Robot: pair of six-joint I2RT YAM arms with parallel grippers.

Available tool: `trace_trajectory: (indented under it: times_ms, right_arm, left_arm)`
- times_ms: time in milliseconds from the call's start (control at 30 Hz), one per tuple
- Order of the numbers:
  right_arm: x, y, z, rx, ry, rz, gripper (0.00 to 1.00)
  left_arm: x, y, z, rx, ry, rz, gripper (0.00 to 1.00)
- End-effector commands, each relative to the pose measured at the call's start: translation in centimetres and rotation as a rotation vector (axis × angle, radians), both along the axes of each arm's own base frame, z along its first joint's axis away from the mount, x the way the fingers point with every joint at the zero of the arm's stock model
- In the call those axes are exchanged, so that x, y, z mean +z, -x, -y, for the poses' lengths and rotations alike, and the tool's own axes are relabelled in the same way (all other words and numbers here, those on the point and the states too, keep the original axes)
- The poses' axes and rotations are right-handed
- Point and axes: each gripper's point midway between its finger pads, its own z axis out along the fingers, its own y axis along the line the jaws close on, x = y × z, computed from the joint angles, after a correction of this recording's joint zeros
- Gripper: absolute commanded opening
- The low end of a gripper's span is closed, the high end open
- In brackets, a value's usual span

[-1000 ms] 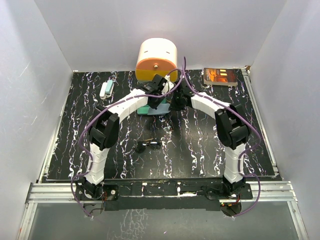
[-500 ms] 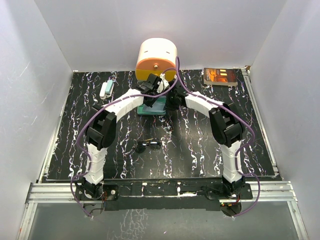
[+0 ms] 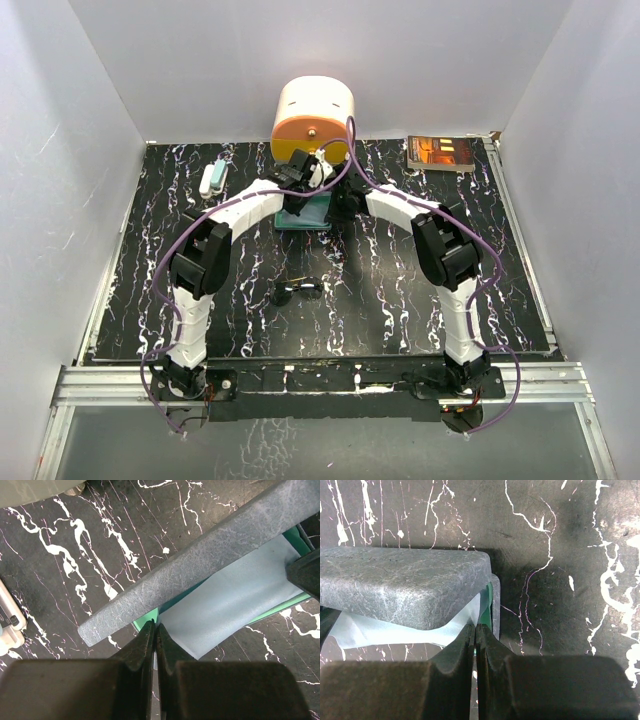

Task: Organize the sunglasses
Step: Place the glasses cleaning cloth in the sunglasses case.

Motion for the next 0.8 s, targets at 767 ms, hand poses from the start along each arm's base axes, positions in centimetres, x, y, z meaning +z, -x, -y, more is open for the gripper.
trace_trajectory:
  times_ms: [767]
  right_arm:
    - [1.3,-0.7,-1.0,-0.037,-0.044,0.072,0.08]
  left_arm:
    - [1.0,-1.1,-1.1,0.016,0.007,0.074,0.00]
